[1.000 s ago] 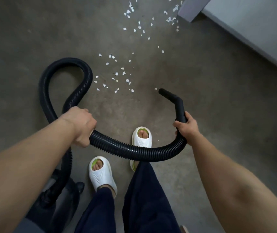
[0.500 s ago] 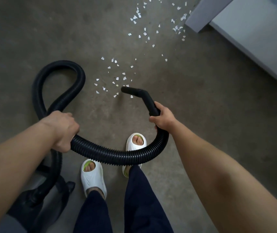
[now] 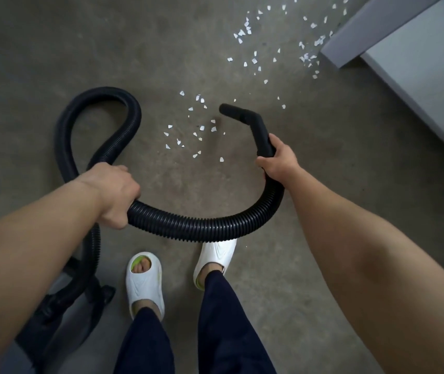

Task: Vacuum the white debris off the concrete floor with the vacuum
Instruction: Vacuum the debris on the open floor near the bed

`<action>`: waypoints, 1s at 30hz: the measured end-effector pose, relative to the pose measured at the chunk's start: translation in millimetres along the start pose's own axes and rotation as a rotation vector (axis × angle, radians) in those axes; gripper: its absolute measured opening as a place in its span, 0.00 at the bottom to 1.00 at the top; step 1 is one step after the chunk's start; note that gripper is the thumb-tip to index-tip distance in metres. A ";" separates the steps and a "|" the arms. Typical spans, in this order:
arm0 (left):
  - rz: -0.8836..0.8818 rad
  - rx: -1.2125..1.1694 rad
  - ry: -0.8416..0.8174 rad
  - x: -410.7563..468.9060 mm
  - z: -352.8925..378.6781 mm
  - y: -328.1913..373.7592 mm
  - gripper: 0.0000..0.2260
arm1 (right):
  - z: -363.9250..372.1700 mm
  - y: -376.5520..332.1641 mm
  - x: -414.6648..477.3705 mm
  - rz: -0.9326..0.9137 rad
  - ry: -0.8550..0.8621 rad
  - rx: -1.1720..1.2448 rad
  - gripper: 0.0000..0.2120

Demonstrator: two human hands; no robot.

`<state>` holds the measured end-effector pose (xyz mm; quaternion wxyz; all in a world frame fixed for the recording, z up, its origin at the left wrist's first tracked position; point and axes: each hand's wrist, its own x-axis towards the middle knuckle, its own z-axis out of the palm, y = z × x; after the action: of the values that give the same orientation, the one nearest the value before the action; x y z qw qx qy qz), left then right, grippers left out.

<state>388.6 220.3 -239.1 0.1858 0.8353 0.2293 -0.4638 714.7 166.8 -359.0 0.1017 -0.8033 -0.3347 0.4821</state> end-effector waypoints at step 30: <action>0.150 -0.017 -0.055 -9.5 -3.2 42.8 0.04 | 0.5 68.1 -94.4 0.247 -0.144 -0.035 0.37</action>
<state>410.2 184.6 -225.1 0.2333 0.8356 0.1649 -0.4693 714.8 55.3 -325.6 0.0033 -0.8034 -0.2480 0.5413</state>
